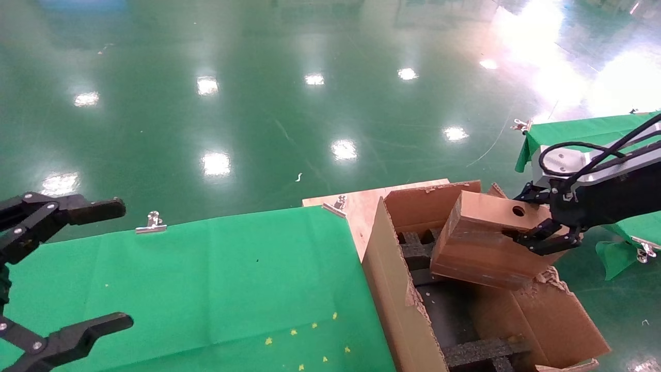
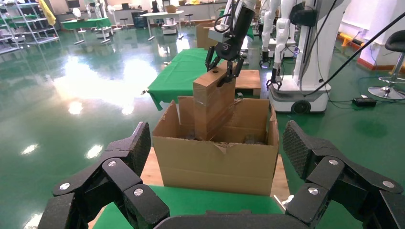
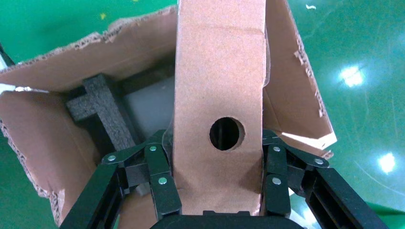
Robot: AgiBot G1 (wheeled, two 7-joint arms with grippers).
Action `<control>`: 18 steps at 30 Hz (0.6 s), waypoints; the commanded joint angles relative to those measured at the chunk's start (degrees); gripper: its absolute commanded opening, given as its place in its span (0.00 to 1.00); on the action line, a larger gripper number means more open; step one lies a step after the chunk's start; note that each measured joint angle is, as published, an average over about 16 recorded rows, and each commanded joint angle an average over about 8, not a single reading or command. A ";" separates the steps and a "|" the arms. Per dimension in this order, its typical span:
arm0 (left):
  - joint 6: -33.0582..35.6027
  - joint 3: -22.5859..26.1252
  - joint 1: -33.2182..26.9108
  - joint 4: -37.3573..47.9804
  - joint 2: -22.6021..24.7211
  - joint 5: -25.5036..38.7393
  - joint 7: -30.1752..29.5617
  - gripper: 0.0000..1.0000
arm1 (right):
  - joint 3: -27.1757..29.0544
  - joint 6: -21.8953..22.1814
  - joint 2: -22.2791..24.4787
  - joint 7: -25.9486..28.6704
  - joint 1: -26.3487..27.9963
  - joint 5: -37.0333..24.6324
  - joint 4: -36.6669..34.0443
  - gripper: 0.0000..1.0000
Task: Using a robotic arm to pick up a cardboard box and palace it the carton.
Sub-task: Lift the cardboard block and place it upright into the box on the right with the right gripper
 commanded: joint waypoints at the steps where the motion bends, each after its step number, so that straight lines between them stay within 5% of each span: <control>1: 0.00 0.00 0.00 0.00 0.00 0.00 0.00 1.00 | 0.08 0.02 -0.12 -0.05 0.01 0.02 0.04 0.00; 9: 0.00 0.00 0.00 0.01 0.00 -0.01 0.00 1.00 | -0.50 2.02 0.30 3.73 -2.31 0.45 0.28 0.00; 18: 0.00 0.01 -0.01 0.01 0.00 -0.01 0.01 1.00 | -2.67 12.49 5.06 22.41 -8.36 -1.54 10.48 0.00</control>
